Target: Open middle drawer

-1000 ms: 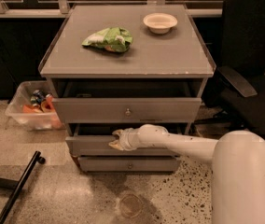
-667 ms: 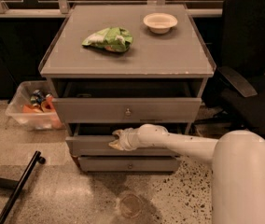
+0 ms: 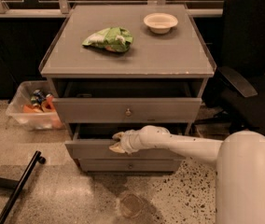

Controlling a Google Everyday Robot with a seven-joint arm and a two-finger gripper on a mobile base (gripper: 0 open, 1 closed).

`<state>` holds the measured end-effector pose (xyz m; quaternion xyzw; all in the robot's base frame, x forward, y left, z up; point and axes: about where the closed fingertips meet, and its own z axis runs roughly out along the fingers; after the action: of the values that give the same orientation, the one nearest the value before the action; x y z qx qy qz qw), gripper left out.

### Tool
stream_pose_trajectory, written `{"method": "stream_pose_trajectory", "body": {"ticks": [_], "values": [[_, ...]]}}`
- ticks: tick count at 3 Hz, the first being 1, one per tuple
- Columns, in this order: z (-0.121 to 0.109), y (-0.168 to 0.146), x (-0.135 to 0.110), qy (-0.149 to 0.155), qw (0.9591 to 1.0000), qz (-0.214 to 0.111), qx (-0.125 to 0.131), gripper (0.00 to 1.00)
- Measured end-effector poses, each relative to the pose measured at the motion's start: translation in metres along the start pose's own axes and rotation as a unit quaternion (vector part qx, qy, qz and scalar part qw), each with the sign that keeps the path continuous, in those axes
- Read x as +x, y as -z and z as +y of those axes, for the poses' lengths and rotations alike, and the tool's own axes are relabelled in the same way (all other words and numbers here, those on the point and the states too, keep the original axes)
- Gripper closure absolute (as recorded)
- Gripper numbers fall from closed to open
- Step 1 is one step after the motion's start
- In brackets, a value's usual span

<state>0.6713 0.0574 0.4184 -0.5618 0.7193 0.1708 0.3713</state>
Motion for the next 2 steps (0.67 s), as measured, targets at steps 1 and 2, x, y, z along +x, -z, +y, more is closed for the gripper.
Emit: {"method": "stream_pose_trajectory", "body": {"ticks": [1, 2], "values": [[0.011, 0.005, 0.004, -0.001, 0.9999, 0.006, -0.014, 0.33], [0.029, 0.015, 0.013, -0.001, 0.999, 0.017, -0.041, 0.09]]}}
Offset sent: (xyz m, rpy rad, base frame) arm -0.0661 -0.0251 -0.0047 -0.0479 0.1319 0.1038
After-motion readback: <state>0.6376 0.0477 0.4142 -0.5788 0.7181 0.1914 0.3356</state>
